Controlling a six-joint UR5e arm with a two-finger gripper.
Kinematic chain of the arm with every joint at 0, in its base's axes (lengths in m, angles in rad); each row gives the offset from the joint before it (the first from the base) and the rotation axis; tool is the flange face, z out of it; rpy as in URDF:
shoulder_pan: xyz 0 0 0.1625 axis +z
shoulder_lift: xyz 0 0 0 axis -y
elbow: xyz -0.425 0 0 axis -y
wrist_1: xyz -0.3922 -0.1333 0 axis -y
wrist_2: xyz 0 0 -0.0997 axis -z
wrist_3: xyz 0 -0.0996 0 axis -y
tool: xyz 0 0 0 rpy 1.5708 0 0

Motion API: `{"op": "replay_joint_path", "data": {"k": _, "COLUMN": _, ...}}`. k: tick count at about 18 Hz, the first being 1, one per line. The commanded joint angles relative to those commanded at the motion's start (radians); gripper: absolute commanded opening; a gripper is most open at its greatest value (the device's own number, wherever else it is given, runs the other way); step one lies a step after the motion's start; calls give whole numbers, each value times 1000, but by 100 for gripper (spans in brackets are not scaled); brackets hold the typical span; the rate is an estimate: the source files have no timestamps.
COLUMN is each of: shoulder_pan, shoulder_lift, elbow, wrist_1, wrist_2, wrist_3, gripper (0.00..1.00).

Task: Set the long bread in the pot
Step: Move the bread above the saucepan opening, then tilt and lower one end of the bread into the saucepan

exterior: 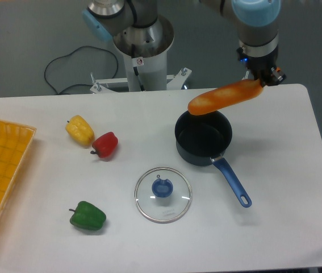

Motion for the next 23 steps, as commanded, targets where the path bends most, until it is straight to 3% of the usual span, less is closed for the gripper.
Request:
{"op": "replay_joint_path", "data": {"k": 3, "shoulder_pan": 5, "shoulder_lift": 3, "elbow": -12, "wrist_1": 9, "wrist_2": 0, "wrist_3": -18, "gripper": 26}}
{"op": "replay_joint_path", "data": {"k": 6, "shoulder_pan": 2, "shoulder_lift": -6, "elbow": -20, "wrist_1": 32, "wrist_2": -2, "wrist_3": -142, "gripper": 26}}
{"op": "replay_joint_path", "data": {"k": 10, "shoulder_pan": -5, "shoulder_lift": -20, "elbow": -26, "wrist_1": 41, "wrist_2": -2, "wrist_3": -210, "gripper": 26}}
{"op": "replay_joint_path", "data": {"k": 23, "shoulder_pan": -31, "shoulder_lift": -57, "elbow": -48, "wrist_1": 54, "wrist_2": 5, "wrist_3": -319, "gripper": 26}}
